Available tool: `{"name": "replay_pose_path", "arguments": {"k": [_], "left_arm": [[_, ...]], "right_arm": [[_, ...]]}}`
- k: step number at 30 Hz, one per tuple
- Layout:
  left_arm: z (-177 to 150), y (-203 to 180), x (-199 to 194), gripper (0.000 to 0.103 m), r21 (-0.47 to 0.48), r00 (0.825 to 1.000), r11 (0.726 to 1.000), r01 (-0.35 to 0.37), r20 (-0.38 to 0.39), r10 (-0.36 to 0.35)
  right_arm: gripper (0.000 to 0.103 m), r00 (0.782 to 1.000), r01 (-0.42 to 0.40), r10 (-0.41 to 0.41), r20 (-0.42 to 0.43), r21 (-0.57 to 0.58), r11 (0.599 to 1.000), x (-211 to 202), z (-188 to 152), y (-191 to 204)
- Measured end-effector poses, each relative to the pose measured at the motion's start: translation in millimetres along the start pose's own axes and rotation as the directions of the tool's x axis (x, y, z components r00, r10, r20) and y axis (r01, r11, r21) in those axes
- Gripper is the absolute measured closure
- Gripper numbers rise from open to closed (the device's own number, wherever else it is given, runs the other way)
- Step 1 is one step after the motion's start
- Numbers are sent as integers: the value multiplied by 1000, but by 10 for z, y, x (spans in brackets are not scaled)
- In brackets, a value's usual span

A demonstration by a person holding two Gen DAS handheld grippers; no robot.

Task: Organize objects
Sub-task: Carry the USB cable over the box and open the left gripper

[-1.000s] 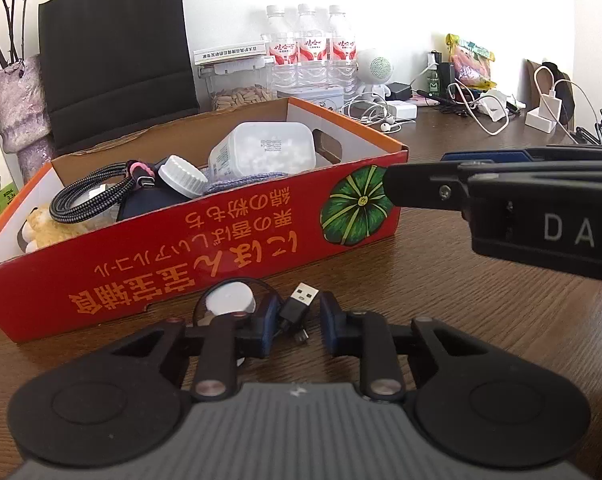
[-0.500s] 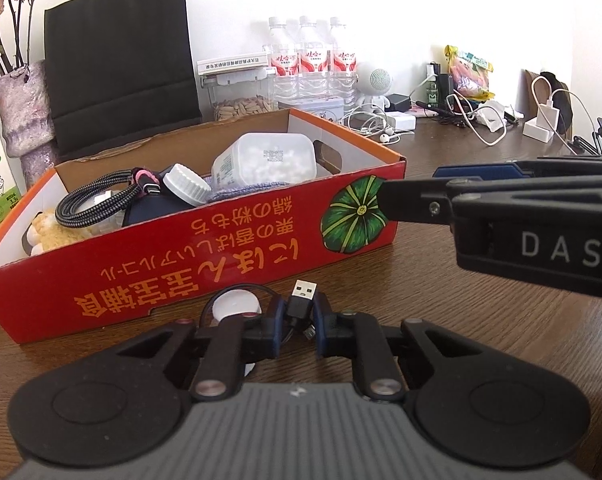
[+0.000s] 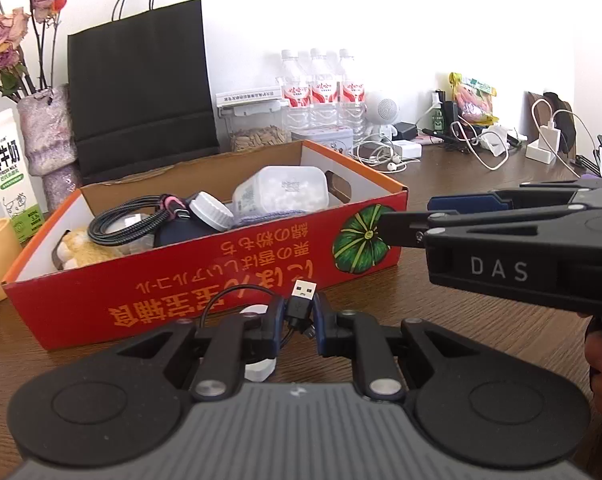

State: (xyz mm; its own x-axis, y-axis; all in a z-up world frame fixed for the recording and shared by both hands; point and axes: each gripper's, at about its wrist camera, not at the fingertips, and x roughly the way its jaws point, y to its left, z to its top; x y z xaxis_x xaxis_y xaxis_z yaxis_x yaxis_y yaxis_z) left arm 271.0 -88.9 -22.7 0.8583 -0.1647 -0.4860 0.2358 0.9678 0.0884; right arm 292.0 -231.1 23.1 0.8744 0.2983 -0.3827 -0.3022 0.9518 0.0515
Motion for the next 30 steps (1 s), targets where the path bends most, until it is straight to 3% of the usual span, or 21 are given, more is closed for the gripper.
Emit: {"name": "replay_pose_path", "arguments": {"k": [16, 30], "left_arm": [[9, 319, -433, 87, -102, 993, 993, -64, 93, 74], [416, 646, -507, 87, -157, 968, 981, -117, 202, 148]], "right_arm": [[63, 993, 17, -9, 122, -61, 998, -123, 0, 224], [63, 974, -13, 31, 224, -79, 997, 37, 432, 520]]}}
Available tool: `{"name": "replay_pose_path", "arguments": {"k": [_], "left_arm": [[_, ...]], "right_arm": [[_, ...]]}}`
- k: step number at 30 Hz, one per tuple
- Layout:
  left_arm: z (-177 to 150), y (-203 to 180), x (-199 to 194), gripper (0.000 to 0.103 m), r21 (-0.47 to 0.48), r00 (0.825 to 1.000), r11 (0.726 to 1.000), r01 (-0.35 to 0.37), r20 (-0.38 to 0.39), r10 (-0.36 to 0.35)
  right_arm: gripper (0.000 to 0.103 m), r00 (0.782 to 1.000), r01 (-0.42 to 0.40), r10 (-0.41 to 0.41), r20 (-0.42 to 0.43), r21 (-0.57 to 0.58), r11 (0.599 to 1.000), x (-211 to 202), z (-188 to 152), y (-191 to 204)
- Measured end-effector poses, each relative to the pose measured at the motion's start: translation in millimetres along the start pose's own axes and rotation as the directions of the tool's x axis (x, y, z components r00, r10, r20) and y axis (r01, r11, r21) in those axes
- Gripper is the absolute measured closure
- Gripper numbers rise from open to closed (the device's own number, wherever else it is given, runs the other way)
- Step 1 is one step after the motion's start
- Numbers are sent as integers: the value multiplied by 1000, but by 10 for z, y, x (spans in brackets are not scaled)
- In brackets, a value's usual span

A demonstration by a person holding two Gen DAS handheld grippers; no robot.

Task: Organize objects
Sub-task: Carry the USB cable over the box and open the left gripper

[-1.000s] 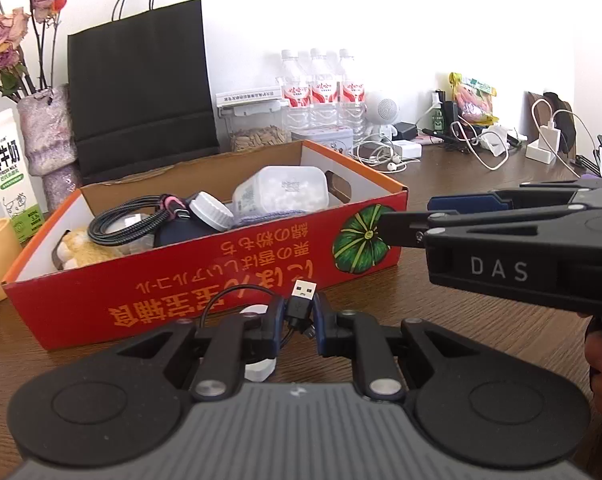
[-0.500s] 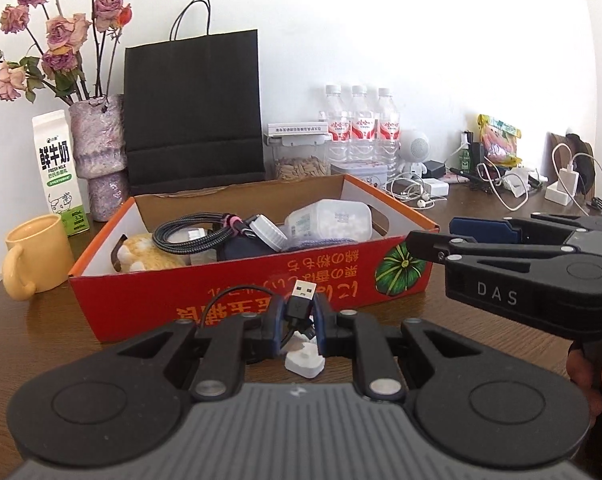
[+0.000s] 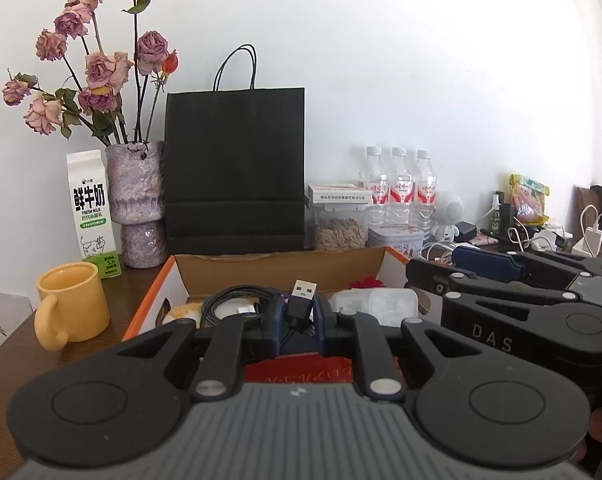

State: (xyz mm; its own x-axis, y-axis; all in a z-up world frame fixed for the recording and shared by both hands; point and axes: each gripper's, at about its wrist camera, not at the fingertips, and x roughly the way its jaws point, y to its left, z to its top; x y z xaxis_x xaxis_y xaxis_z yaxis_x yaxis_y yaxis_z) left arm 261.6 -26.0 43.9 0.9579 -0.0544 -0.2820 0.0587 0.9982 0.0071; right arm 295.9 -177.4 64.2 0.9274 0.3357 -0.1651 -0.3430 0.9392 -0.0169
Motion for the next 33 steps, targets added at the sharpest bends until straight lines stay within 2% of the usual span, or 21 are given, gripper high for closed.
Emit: {"name": "replay_pose_path", "arguments": {"k": [7, 14, 25, 33], "left_arm": [[176, 114, 178, 87, -40, 998, 999, -36, 41, 37], [307, 257, 467, 87, -82, 996, 994, -69, 47, 73], [304, 323, 1005, 87, -62, 998, 996, -66, -2, 66], [210, 442, 1161, 87, -58, 996, 995, -82, -40, 80]], "right_arm": [[63, 1000, -13, 13, 14, 17, 1000, 296, 125, 85], [63, 1000, -17, 17, 4, 23, 1000, 612, 151, 53], [63, 998, -27, 27, -57, 5, 1000, 1077, 108, -61], [63, 994, -26, 25, -105, -7, 1000, 1184, -10, -108]]}}
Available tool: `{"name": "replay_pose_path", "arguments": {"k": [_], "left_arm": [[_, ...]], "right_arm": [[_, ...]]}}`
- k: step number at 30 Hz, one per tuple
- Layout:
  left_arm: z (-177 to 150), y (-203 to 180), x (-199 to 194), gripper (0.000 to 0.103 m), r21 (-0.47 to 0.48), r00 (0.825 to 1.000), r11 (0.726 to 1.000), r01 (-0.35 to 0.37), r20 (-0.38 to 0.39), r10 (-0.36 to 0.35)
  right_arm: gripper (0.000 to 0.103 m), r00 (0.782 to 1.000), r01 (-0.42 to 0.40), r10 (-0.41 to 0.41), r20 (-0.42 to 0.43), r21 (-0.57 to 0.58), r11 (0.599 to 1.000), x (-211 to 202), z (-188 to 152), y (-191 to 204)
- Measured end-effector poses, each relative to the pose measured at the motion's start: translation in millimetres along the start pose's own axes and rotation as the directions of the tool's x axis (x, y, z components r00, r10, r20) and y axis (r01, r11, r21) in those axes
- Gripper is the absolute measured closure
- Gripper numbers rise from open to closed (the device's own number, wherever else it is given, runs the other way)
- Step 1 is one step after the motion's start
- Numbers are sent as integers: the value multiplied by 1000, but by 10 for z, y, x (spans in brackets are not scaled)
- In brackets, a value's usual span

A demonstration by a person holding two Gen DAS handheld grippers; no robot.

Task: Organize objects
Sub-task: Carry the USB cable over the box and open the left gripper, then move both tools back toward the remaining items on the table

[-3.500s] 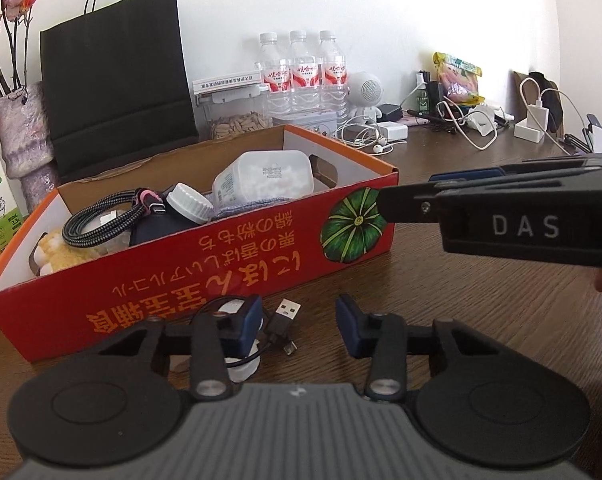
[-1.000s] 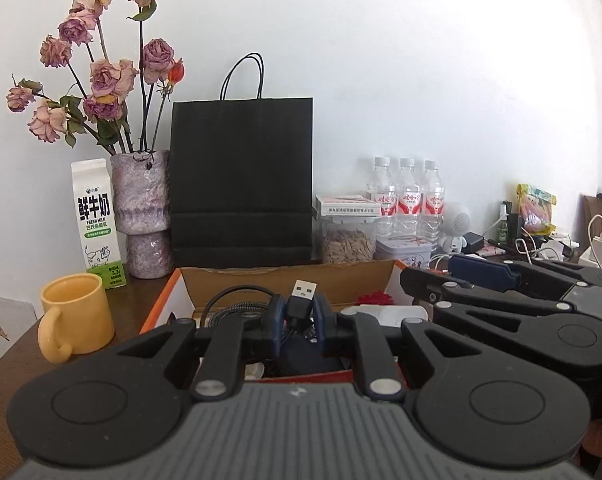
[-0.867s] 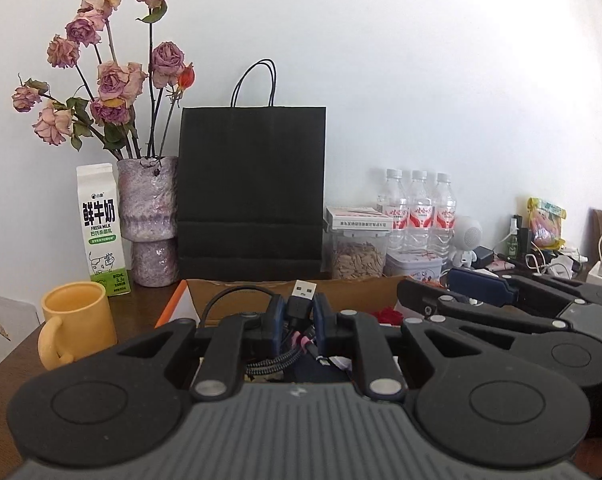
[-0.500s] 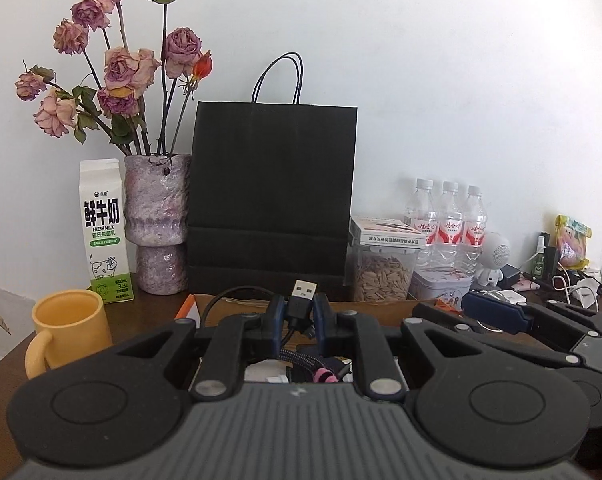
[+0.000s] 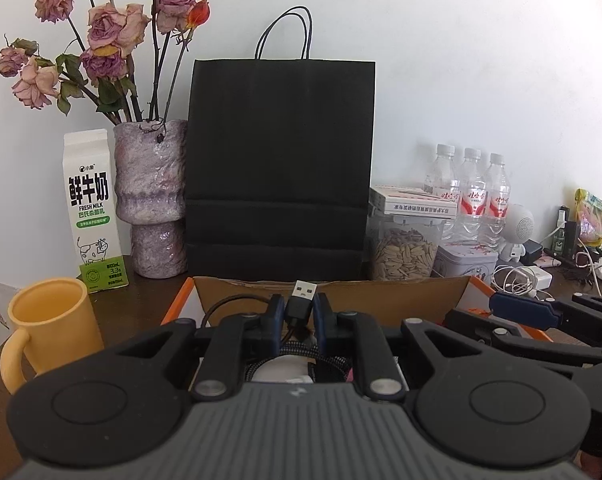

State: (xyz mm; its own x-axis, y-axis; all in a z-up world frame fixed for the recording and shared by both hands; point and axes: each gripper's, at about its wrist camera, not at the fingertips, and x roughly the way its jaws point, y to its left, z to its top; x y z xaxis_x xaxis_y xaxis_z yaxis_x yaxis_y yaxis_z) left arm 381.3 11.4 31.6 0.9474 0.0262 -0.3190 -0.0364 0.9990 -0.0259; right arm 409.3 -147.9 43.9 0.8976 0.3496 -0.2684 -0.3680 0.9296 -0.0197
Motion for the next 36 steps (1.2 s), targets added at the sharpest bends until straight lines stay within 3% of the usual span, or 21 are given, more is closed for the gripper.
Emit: {"name": "replay_pose_path", "arguments": {"k": [3, 4, 6, 7, 8, 10, 19, 36], "left_arm": [[-25, -7, -22, 84, 0, 1000, 1000, -9, 2, 9], [-27, -13, -31, 77, 4, 1000, 1000, -10, 5, 10], [-35, -9, -43, 47, 2, 1000, 1000, -19, 10, 19], [-40, -7, -48, 24, 0, 999, 1000, -32, 16, 32], [-44, -7, -62, 12, 3, 998, 999, -49, 29, 49], [-47, -3, -80, 0, 3, 996, 997, -78, 53, 78], [-74, 44, -67, 0, -14, 995, 996, -89, 47, 89], [-203, 112, -197, 0, -51, 993, 994, -94, 70, 97]], "right_arm": [[62, 1000, -1, 1, -4, -6, 1000, -16, -26, 21], [56, 1000, -1, 1, -6, -6, 1000, -25, -37, 28], [35, 1000, 10, -10, -3, -5, 1000, -39, -49, 35], [21, 1000, 23, -23, 2, -6, 1000, -45, -52, 41], [14, 999, 35, -35, 8, -8, 999, -51, -53, 42], [9, 999, 42, -42, 12, -5, 999, -53, -54, 40], [0, 999, 51, -52, 12, 19, 998, -35, -66, 9], [0, 998, 60, -60, 26, -2, 998, -131, -103, 70]]}}
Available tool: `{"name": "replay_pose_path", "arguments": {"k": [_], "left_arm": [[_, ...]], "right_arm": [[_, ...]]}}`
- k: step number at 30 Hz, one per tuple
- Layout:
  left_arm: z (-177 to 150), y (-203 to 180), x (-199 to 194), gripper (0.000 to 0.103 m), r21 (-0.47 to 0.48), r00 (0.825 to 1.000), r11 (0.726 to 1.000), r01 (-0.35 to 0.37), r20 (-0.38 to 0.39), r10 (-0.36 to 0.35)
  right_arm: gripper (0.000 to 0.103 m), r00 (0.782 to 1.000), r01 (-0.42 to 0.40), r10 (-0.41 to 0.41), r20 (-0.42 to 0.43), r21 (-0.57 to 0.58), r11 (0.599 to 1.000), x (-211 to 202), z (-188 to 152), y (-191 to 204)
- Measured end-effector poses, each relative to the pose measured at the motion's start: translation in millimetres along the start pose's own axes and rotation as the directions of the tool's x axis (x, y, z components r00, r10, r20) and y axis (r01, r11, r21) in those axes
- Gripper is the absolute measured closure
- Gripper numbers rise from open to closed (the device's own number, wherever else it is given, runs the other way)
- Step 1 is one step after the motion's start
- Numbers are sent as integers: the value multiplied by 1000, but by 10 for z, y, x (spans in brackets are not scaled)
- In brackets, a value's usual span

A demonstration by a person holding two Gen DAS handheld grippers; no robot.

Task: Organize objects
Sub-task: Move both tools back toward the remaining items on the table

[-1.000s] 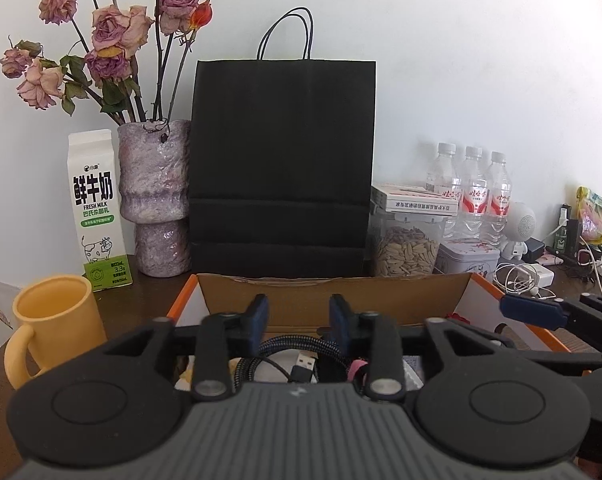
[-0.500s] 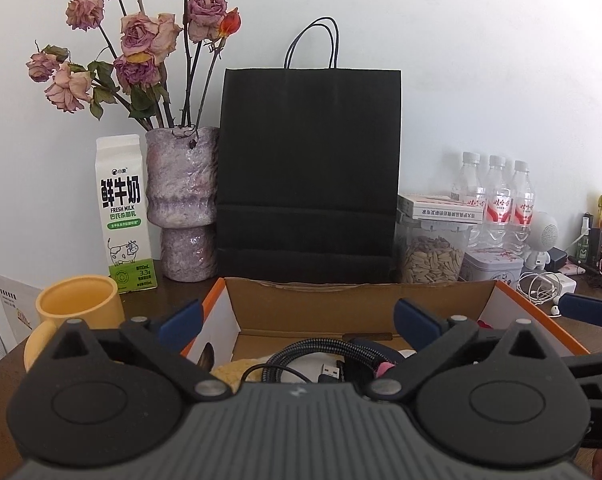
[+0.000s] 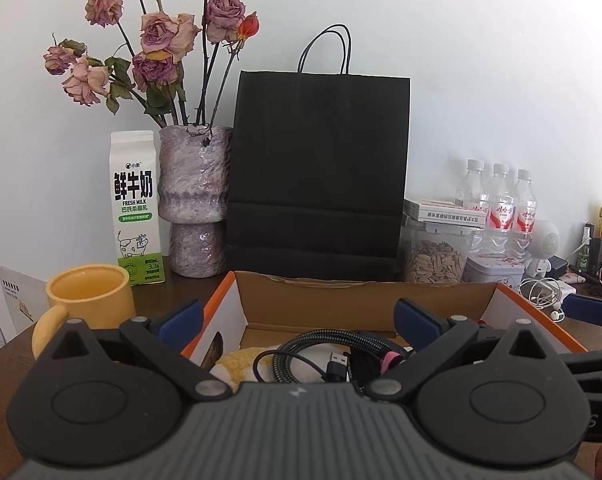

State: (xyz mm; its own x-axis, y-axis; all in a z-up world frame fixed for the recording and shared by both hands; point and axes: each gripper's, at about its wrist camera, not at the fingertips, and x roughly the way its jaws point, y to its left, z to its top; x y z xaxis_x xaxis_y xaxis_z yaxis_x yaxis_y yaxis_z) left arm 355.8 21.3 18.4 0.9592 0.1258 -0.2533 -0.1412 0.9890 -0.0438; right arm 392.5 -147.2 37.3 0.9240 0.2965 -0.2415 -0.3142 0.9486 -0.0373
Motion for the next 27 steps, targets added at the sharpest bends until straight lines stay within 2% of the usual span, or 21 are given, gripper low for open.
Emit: {"name": "replay_pose_path", "arguments": {"k": [16, 27], "left_arm": [[-141, 123, -279, 0, 3, 1000, 1000, -12, -17, 12], [-267, 178, -521, 0, 8, 999, 1000, -13, -48, 14]], "right_arm": [[0, 1000, -2, 2, 5, -46, 999, -323, -112, 59], [0, 999, -24, 23, -25, -79, 997, -593, -236, 114]]}}
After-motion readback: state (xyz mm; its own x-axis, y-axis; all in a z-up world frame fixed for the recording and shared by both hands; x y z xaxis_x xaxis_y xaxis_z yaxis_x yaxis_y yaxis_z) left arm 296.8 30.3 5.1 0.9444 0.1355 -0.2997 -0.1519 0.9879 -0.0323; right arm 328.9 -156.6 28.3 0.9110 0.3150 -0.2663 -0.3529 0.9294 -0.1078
